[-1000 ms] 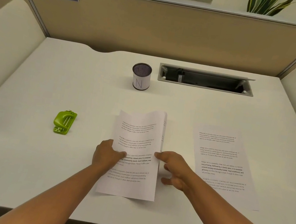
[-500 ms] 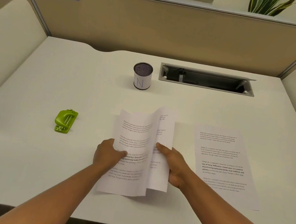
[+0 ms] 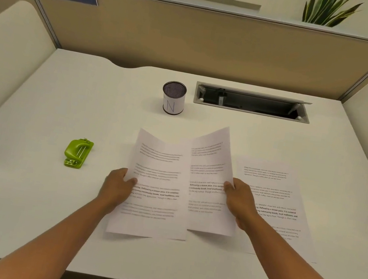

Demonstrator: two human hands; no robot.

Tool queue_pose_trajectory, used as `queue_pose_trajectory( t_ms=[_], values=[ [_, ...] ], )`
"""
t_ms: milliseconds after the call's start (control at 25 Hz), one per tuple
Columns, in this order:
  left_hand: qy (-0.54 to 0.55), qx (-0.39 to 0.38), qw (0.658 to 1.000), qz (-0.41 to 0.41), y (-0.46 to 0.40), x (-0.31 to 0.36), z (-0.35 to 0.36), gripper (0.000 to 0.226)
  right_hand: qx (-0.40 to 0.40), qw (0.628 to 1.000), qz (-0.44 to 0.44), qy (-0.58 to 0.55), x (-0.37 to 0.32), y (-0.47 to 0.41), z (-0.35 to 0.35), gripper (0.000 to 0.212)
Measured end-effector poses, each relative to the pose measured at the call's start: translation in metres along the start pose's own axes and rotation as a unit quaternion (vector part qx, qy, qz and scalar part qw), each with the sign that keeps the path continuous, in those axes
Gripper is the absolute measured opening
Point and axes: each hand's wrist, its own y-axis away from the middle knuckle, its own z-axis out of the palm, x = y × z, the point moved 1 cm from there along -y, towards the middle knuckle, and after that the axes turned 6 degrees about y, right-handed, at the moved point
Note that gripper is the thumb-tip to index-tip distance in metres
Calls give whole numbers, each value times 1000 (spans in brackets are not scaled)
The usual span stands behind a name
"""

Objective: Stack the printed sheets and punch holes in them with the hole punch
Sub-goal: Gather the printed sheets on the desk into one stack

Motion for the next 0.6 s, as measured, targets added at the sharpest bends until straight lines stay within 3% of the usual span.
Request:
queue_pose_trajectory(
  t_ms=[160, 320, 400, 600],
  values=[
    [2, 56, 998, 37, -15, 0, -36, 31, 23, 998, -33, -52, -15, -7, -31, 20],
    [71, 64, 995, 16, -20, 5, -50, 20, 4, 994, -21, -105, -27, -10, -50, 26],
    [119, 38, 992, 1, -19, 9, -48, 14, -24, 991, -19, -132, -31, -8, -50, 27],
    [236, -110, 965, -29, -2, 29, -29, 18, -106, 978, -3, -180, -30, -1, -25, 26]
  ],
)
